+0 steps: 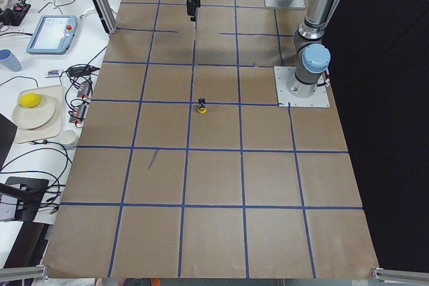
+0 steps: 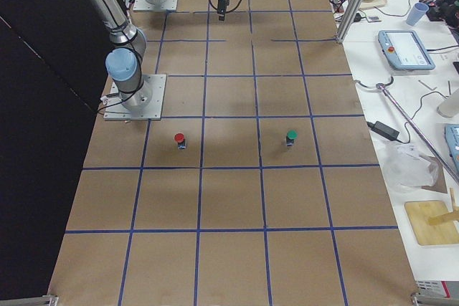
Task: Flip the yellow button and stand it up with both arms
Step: 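Move the left gripper down toward the yellow button lying on its side, then lower the left gripper over the yellow button and close on its black base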
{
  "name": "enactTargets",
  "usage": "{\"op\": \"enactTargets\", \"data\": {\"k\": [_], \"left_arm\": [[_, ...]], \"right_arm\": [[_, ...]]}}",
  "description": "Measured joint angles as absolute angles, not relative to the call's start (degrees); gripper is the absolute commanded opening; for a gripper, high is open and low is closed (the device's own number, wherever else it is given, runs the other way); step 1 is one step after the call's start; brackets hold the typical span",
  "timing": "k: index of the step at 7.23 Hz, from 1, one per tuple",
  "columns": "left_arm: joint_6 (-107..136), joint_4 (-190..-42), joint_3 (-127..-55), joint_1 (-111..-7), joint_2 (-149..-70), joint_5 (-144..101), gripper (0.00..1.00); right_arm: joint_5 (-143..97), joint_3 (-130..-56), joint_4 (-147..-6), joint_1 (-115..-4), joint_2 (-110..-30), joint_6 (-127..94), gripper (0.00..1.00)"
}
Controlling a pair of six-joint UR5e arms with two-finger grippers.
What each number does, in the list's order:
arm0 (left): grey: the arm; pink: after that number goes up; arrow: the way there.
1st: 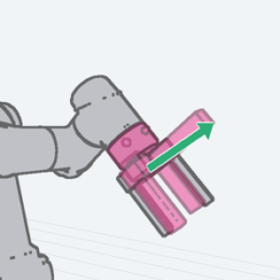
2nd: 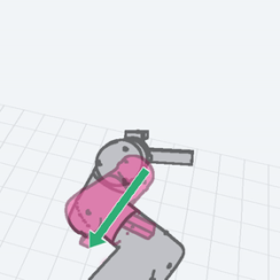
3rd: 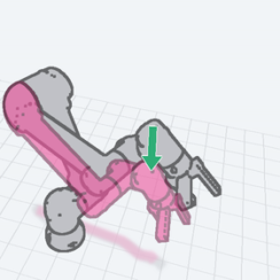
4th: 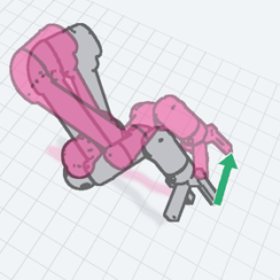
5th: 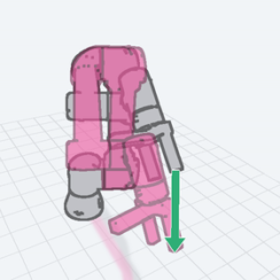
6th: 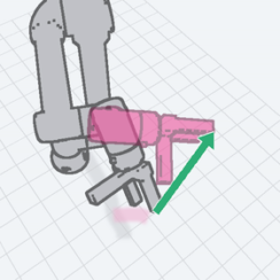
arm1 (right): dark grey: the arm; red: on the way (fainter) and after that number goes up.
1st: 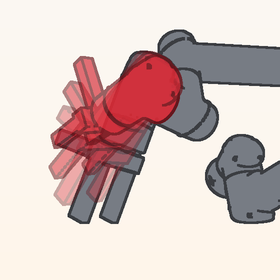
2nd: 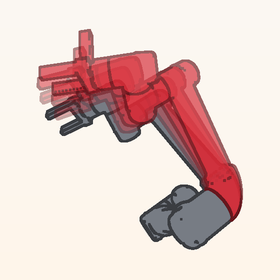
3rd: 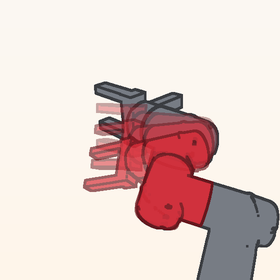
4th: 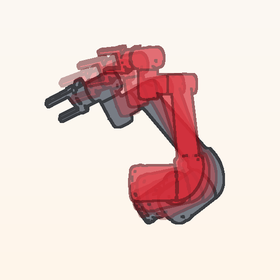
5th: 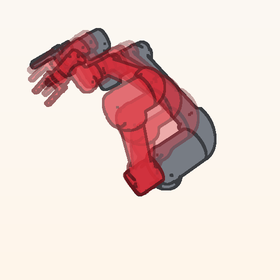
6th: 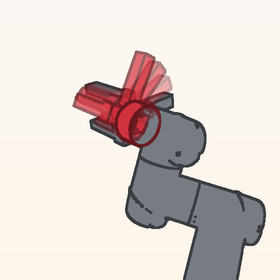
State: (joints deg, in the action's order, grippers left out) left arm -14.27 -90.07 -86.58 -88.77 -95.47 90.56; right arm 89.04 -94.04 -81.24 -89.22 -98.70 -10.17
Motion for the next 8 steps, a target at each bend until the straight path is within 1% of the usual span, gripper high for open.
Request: {"op": "enactTargets", "data": {"k": [4, 6, 8], "left_arm": [[-52.0, -89.3, -93.9, -79.6, -93.8, 90.8, 1.0], [-72.0, -87.7, -95.9, -74.7, -93.3, 93.8, 1.0], [-87.6, -80.5, -98.7, -71.8, -95.0, 96.9, 0.99]], "right_arm": [[88.7, -94.0, -81.4, -89.2, -98.6, -10.2, 1.0], [88.8, -94.0, -81.4, -89.2, -98.7, -10.3, 1.0], [88.9, -94.0, -81.4, -89.2, -98.6, -10.3, 1.0]]}}
